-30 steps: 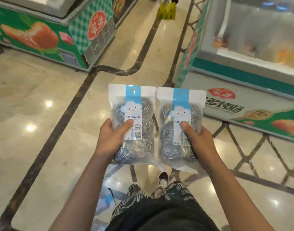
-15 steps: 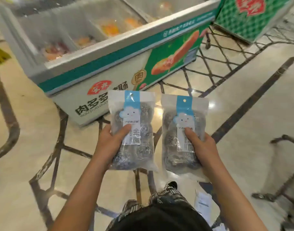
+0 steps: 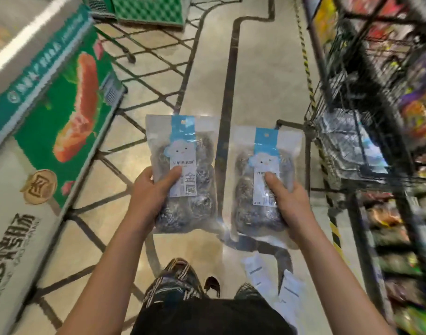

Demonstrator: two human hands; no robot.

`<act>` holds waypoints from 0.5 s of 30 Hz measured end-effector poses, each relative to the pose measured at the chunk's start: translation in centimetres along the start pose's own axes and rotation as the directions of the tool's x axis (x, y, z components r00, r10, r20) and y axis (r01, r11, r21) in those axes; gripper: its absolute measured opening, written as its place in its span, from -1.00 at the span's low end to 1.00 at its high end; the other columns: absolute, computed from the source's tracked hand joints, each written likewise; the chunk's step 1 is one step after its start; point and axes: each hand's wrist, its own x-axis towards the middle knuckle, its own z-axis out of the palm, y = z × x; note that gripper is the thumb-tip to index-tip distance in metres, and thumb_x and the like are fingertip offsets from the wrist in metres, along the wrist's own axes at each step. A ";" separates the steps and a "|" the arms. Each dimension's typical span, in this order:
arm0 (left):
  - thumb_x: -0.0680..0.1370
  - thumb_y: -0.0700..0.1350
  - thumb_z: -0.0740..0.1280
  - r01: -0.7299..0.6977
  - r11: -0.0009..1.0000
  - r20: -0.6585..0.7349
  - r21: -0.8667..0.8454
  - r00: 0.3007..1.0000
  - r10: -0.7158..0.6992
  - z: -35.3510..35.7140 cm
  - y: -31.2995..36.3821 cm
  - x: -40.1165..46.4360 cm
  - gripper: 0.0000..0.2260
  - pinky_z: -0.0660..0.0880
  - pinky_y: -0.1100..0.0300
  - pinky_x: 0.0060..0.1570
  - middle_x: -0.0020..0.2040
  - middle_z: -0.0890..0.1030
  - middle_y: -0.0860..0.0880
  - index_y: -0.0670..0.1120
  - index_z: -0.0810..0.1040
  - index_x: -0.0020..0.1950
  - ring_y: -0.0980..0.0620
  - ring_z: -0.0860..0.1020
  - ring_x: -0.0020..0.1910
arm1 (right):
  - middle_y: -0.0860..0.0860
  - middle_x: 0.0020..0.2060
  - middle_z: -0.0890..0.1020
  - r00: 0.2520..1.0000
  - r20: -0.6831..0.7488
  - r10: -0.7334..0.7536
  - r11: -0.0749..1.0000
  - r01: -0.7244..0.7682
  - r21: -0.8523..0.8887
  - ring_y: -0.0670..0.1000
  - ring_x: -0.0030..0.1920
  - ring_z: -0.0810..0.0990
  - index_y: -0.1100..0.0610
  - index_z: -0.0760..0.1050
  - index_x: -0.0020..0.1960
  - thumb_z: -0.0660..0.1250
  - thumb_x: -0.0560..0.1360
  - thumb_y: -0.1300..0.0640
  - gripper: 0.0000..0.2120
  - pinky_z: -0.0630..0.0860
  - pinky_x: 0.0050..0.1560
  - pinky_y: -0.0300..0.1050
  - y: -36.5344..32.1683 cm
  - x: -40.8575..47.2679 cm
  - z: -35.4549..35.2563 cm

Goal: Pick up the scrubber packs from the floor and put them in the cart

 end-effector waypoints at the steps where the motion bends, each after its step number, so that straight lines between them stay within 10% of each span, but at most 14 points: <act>1: 0.50 0.06 0.53 0.004 1.000 0.026 0.015 1.000 -0.004 1.3 0.7 1.6 -0.59 0.66 -0.01 -0.05 0.05 0.75 -0.08 -0.10 0.62 0.27 -0.08 0.75 -0.02 | -0.02 -0.19 0.78 1.000 -0.029 0.011 1.000 -0.010 0.021 0.00 -0.16 0.77 0.10 0.66 0.00 0.47 0.53 -0.05 -0.79 0.62 -0.17 -0.12 -0.2 1.4 -0.4; 15: 0.54 0.06 0.49 -0.134 0.940 0.423 0.315 0.906 -0.013 21.7 12.6 25.7 -0.72 0.63 0.09 -0.20 0.00 0.73 -0.04 -0.03 0.61 0.16 -0.01 0.73 -0.11 | 0.02 -0.02 0.76 0.915 -0.390 0.108 0.964 0.000 0.267 -0.10 -0.14 0.76 0.13 0.63 0.23 0.44 0.57 0.06 -0.74 0.59 -0.31 -0.32 -7.2 20.7 -3.2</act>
